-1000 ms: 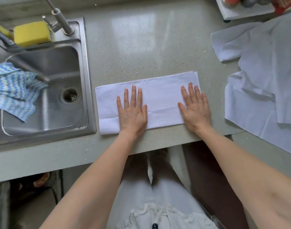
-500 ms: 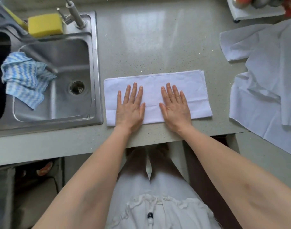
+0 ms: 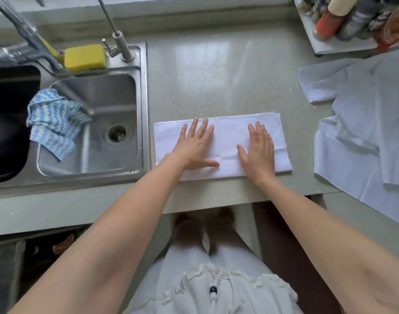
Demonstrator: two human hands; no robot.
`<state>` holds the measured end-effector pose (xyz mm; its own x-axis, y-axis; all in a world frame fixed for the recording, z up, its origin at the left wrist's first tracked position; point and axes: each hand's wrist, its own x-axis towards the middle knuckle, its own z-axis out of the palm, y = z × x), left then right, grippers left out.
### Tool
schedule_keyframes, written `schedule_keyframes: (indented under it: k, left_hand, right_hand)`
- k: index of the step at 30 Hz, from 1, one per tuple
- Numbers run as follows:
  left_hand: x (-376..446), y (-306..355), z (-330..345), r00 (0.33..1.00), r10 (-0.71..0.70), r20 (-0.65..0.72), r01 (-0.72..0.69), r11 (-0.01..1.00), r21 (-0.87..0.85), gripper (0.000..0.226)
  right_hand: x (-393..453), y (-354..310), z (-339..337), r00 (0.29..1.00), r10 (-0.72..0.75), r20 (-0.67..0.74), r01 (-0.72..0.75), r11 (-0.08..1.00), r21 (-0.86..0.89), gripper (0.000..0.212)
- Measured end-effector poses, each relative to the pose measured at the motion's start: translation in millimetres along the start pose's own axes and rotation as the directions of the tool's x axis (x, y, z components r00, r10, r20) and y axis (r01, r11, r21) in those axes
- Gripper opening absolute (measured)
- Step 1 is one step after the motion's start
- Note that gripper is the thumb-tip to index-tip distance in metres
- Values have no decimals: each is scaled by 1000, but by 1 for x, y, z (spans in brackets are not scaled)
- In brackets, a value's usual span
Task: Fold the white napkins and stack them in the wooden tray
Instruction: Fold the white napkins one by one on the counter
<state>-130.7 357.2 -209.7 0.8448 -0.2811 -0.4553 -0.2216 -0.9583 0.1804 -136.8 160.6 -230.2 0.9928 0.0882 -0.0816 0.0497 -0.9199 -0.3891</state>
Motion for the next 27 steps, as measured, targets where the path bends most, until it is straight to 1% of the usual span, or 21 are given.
schedule_keyframes:
  k: [2,4,6,8,10,11,13,15,18,20,21,24,27]
  left_hand:
    - [11,8,-8,998,6,60,-5,1000,-7,122]
    - [16,12,-11,994,-15,106,17,1000,-18,133]
    - [16,12,-9,990,-36,134,41,998,-41,140]
    - [16,12,-7,989,-48,137,55,997,-50,142]
    - [16,13,-8,989,-56,140,62,997,-39,144]
    - [16,14,-8,987,-61,146,67,997,-36,145]
    - [20,19,-9,986,-63,157,68,997,-29,148]
    - [22,23,-8,986,-58,158,62,998,-18,149]
    - [27,33,-7,985,-56,164,57,998,-6,149]
    - [30,41,-8,985,-58,164,60,998,-5,149]
    - [32,46,-8,985,-58,162,60,998,-7,150]
    - [40,61,-8,986,-67,153,69,998,-10,152]
    - [45,73,-10,979,-102,175,105,994,-7,157]
  right_hand:
    - [5,9,-12,975,210,-78,-213,976,-35,66]
    - [10,19,-22,925,368,-91,-373,926,-53,67]
    - [15,26,-29,884,461,-74,-465,883,-53,67]
    - [19,28,-34,848,528,-41,-529,848,-11,74]
    - [25,29,-38,816,577,25,-578,815,47,78]
    - [28,30,-40,804,591,66,-594,801,76,76]
    - [31,36,-44,790,598,135,-612,782,114,63]
    - [31,42,-45,797,578,177,-603,781,163,48]
    - [28,54,-50,832,535,148,-553,773,312,32]
    - [28,64,-56,851,513,112,-517,780,352,26]
    - [28,70,-60,858,504,99,-505,791,346,27]
    - [28,83,-70,878,478,26,-460,827,323,45]
    - [26,84,-80,896,441,-45,-399,846,355,51]
